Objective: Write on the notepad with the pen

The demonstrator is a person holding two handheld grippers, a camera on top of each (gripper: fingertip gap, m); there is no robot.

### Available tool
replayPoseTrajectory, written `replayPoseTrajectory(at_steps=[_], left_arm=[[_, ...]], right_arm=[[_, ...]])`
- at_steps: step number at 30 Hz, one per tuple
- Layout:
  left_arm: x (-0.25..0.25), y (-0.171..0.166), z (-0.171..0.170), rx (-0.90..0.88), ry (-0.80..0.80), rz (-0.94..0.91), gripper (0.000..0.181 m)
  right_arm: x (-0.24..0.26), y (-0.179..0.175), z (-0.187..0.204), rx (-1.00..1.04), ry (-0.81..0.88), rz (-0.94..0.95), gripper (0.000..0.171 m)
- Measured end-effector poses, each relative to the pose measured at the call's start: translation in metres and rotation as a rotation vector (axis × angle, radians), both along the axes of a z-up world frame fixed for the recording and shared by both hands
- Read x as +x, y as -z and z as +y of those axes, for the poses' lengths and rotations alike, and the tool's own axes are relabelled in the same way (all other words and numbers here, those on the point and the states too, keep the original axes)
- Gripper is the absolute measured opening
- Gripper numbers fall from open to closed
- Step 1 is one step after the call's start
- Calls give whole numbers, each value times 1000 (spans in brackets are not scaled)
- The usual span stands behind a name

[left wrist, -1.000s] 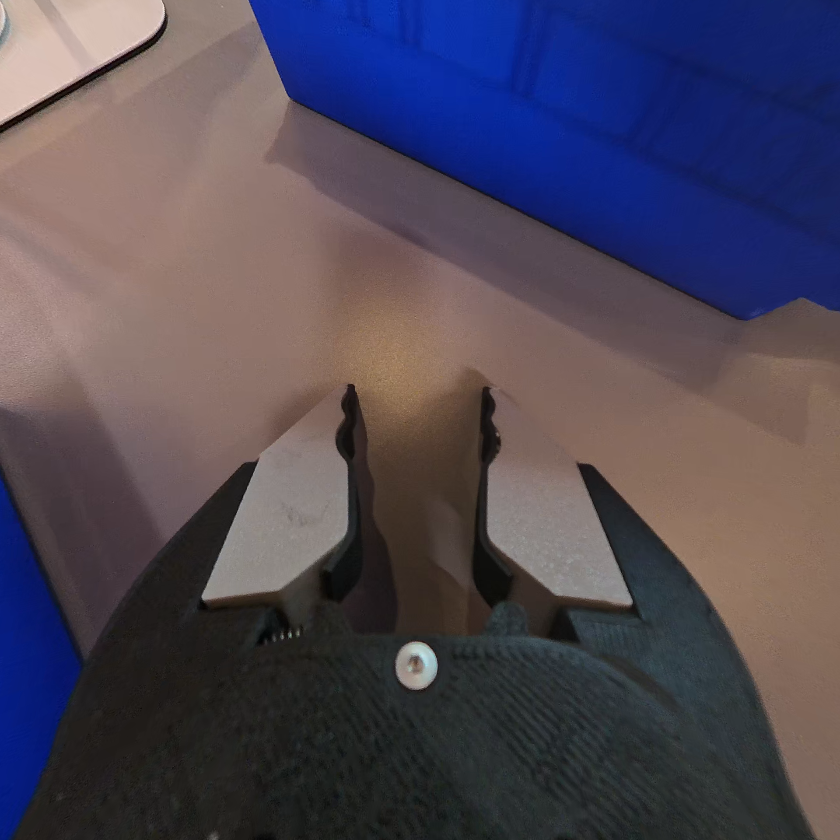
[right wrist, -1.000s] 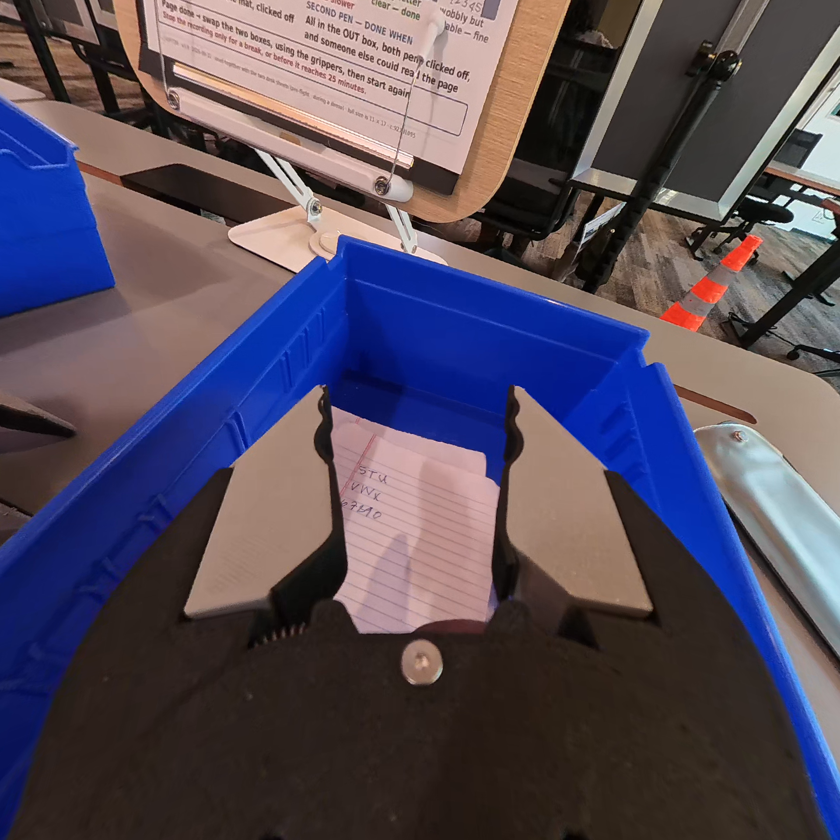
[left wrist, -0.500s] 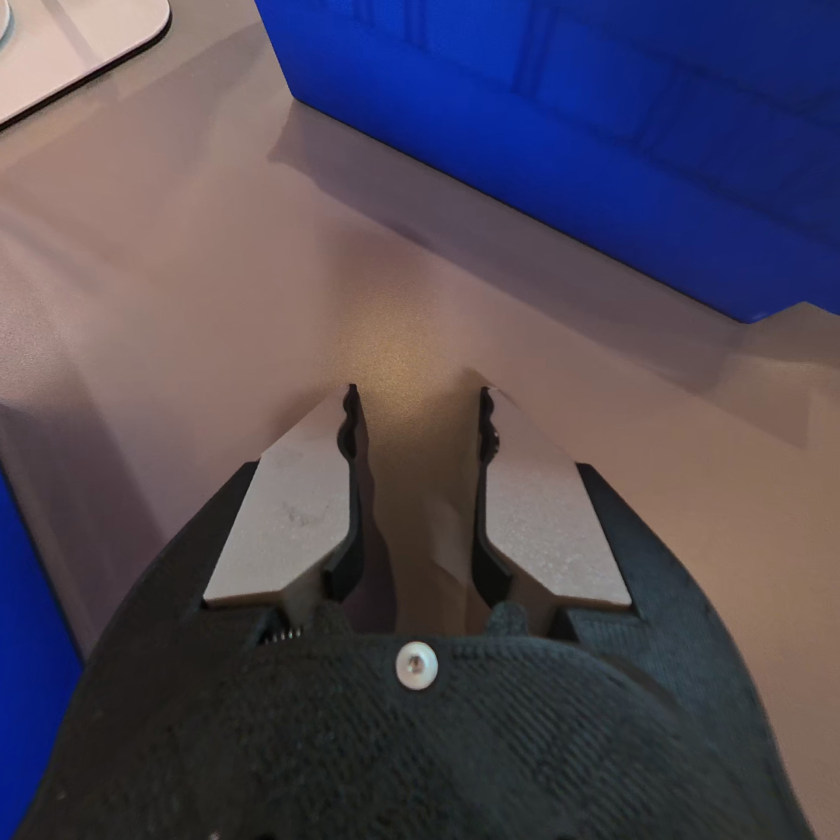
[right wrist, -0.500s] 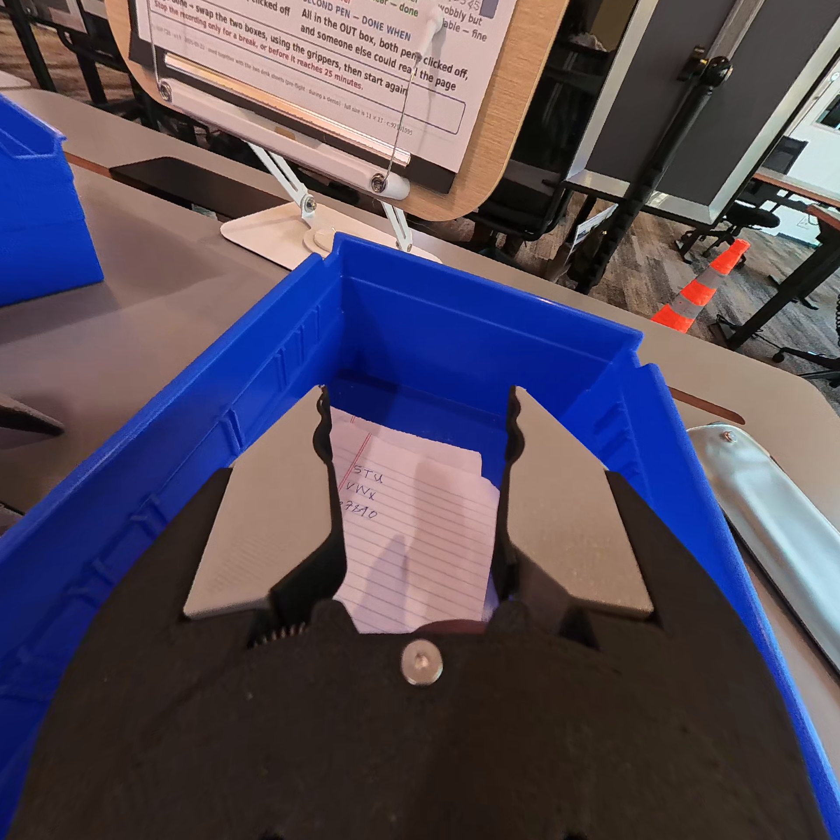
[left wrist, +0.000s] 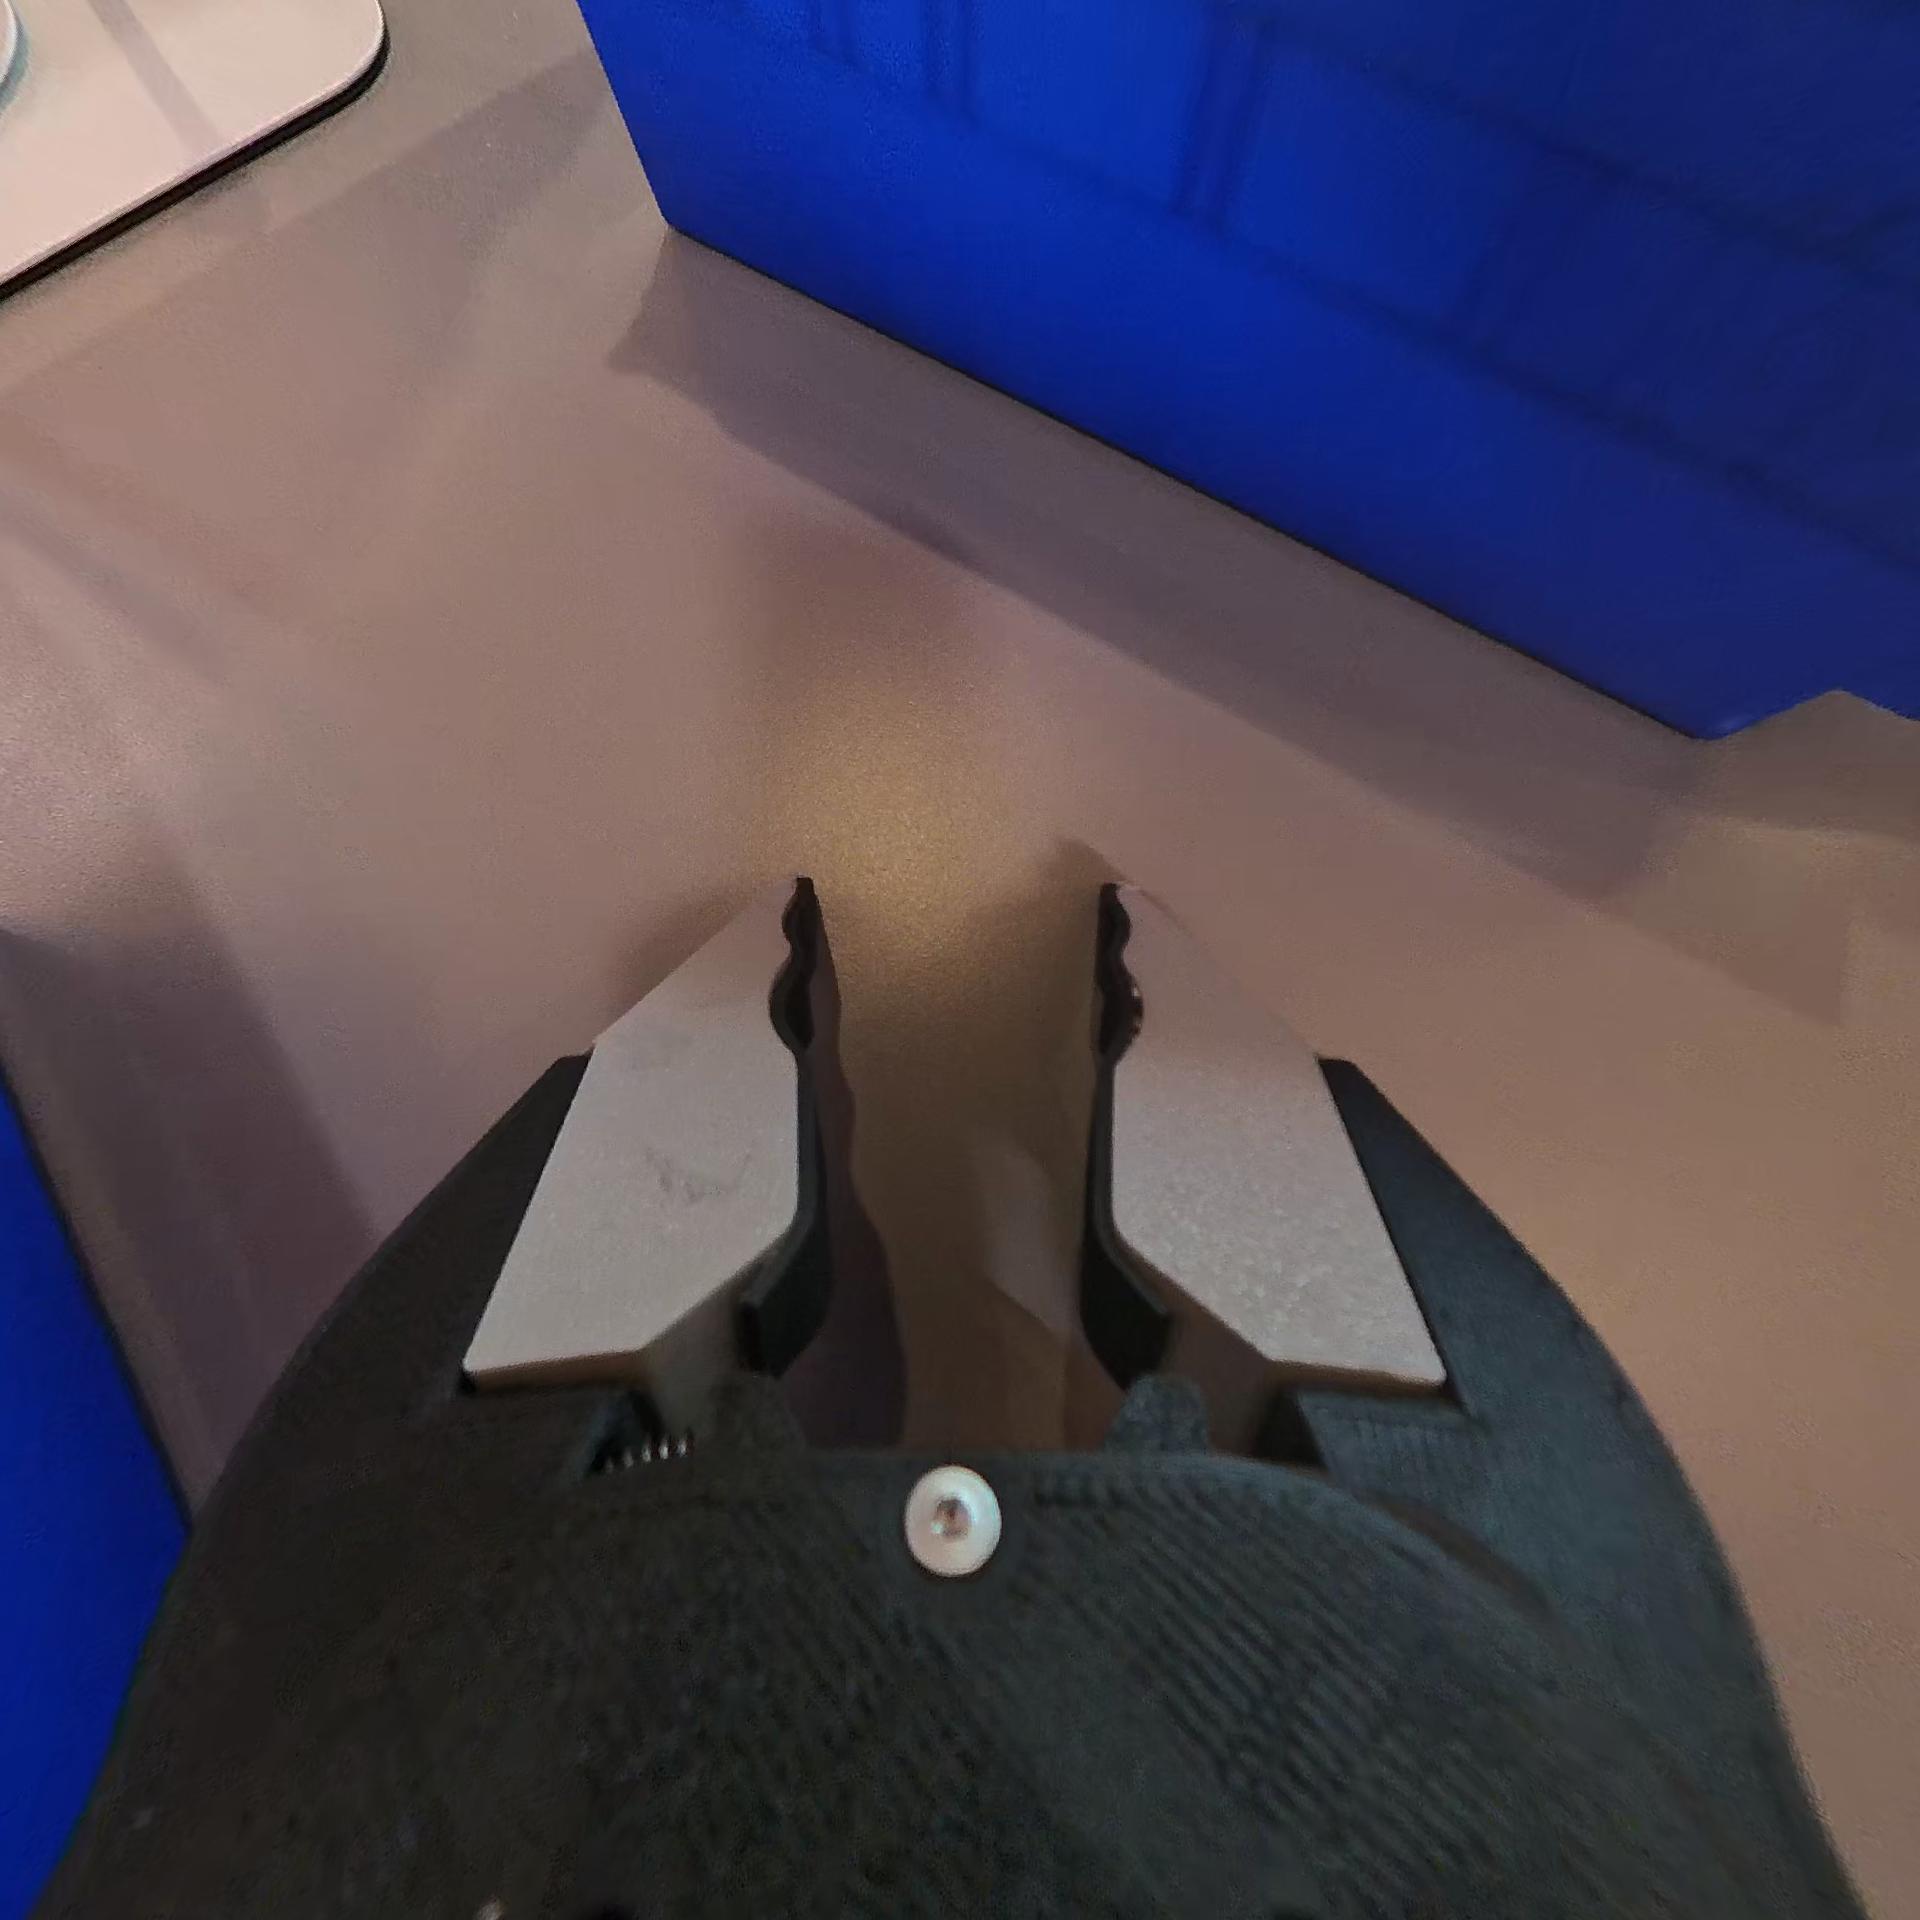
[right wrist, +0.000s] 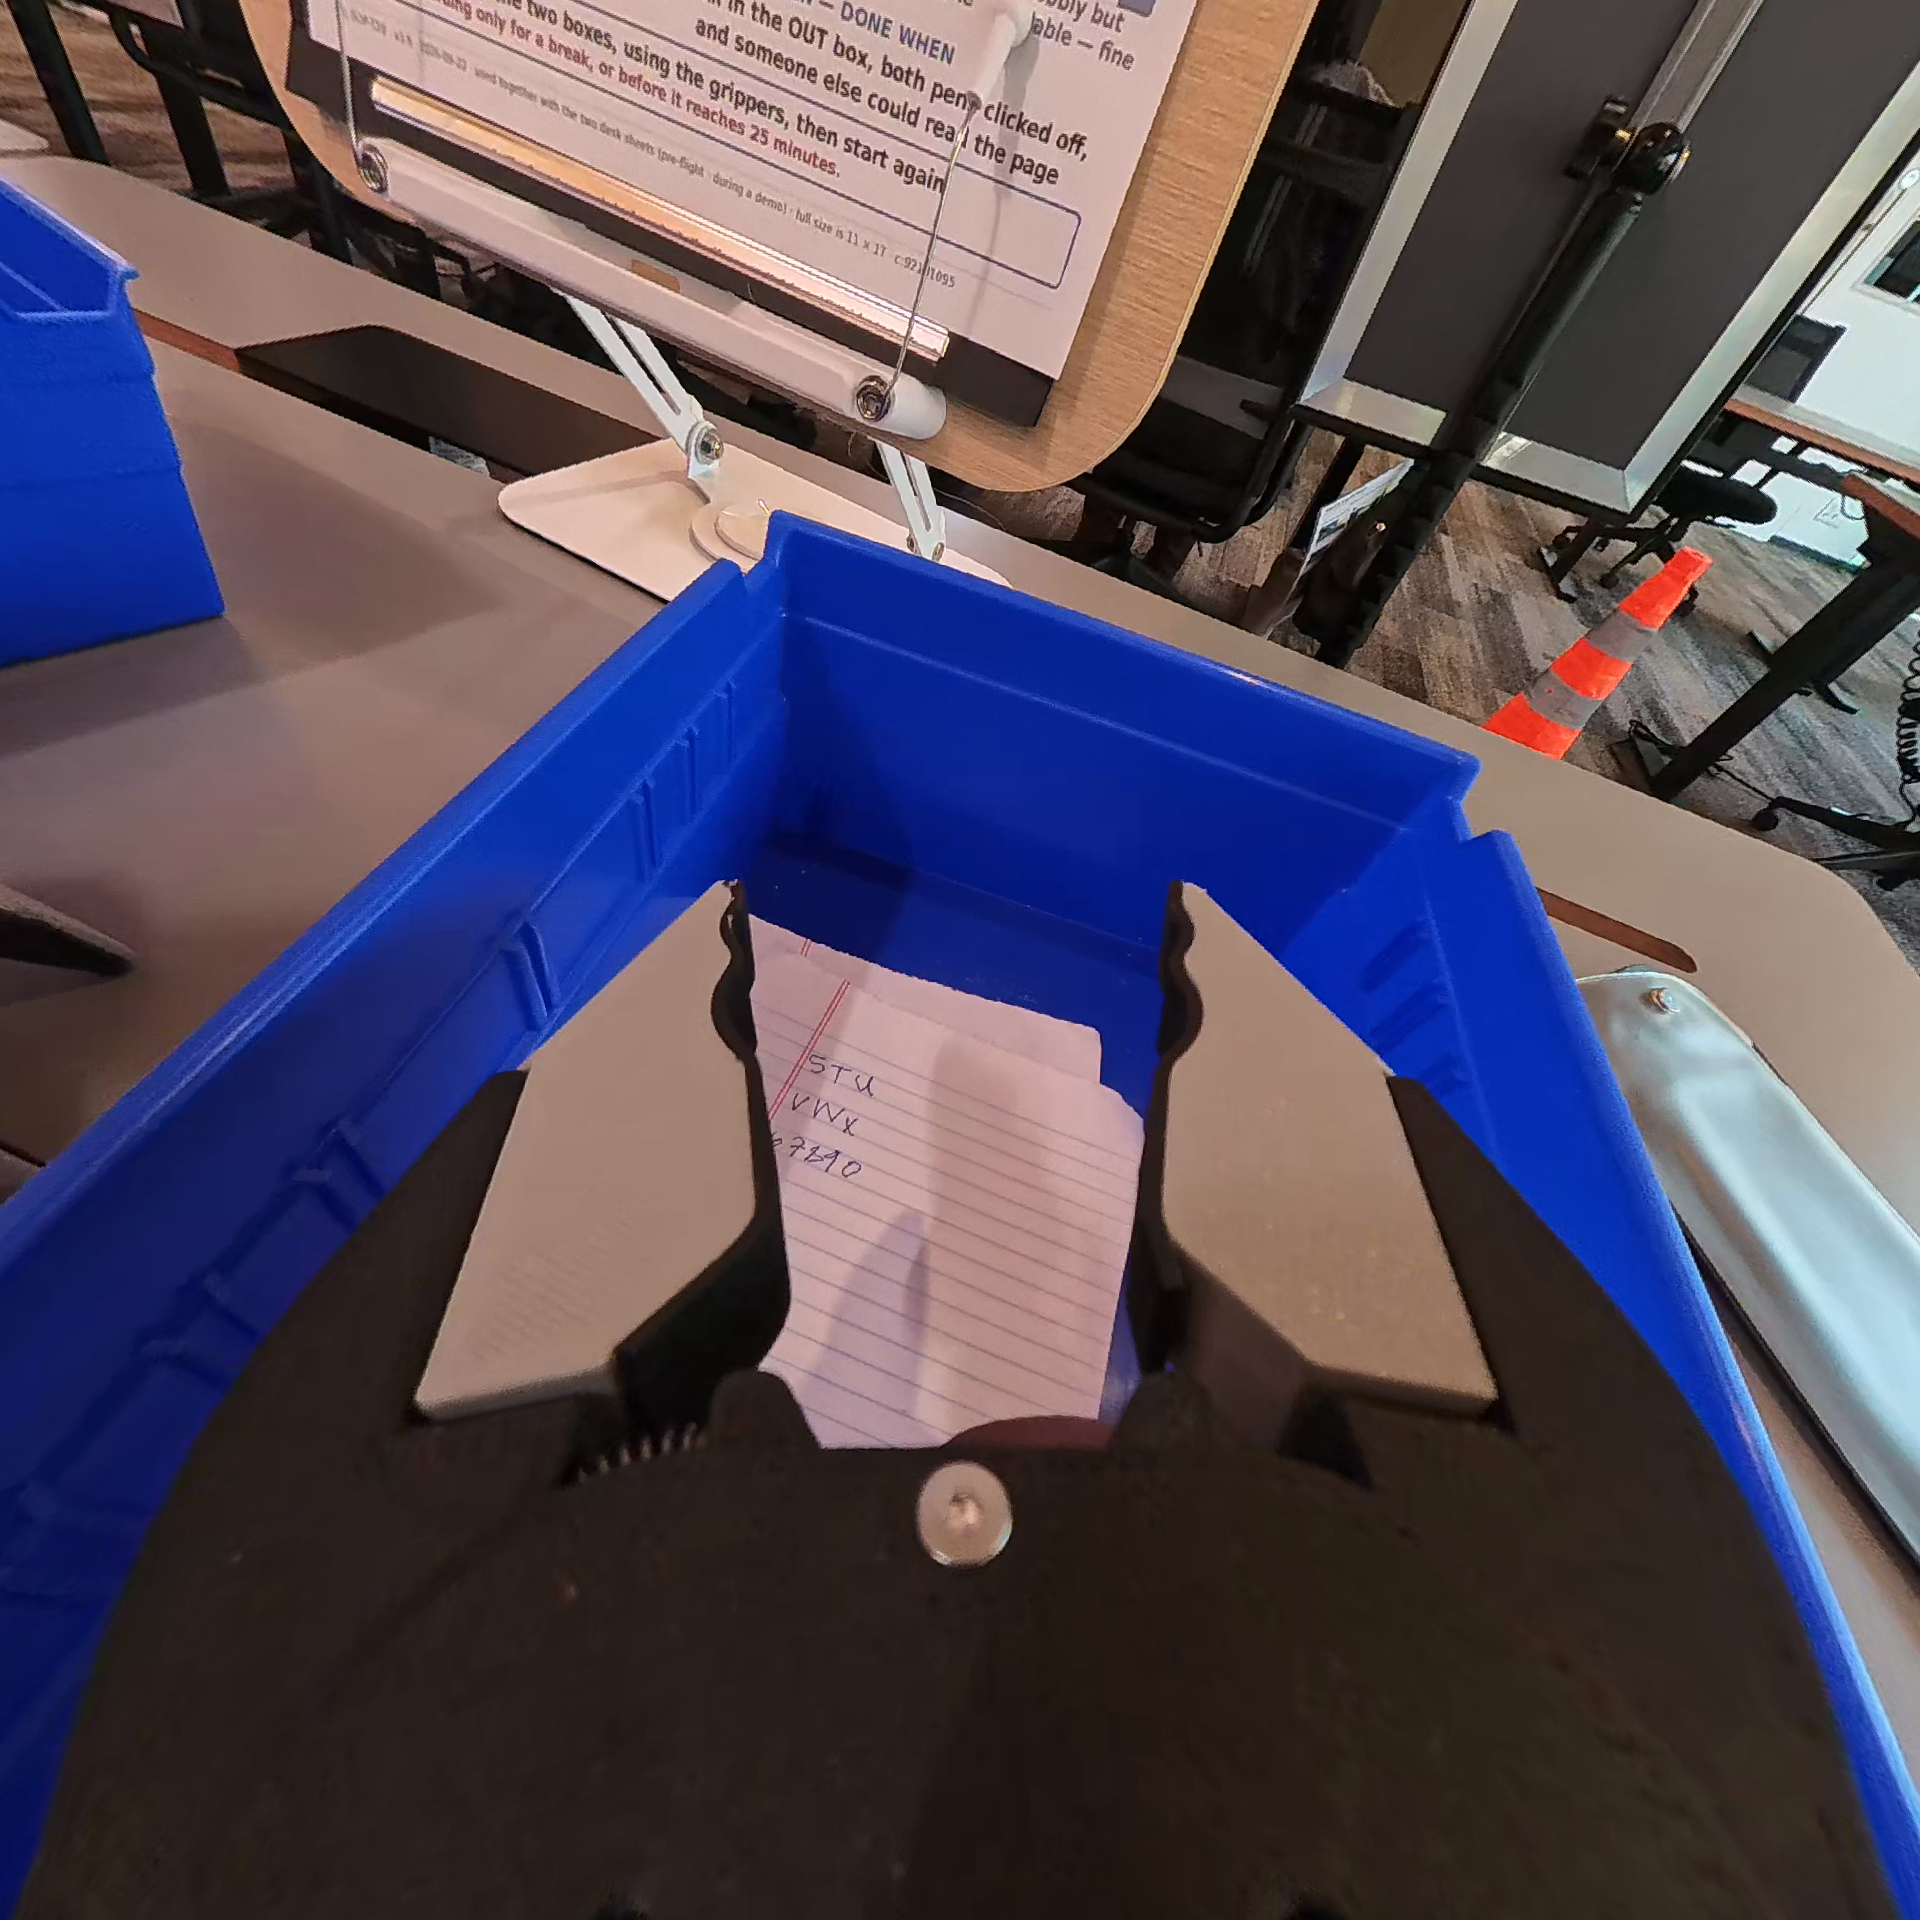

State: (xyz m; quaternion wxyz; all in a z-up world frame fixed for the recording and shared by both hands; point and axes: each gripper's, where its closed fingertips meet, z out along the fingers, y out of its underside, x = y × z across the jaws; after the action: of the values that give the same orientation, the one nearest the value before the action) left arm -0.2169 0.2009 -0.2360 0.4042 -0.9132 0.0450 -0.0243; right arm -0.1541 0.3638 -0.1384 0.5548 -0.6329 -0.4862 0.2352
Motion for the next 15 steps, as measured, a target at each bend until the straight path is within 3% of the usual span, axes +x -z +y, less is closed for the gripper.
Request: replayPoseTrajectory(at_steps=[15], left_arm=[[0,0,0,0,2,3,53]], right_arm=[[1,1,3,16,17,-10,78]])
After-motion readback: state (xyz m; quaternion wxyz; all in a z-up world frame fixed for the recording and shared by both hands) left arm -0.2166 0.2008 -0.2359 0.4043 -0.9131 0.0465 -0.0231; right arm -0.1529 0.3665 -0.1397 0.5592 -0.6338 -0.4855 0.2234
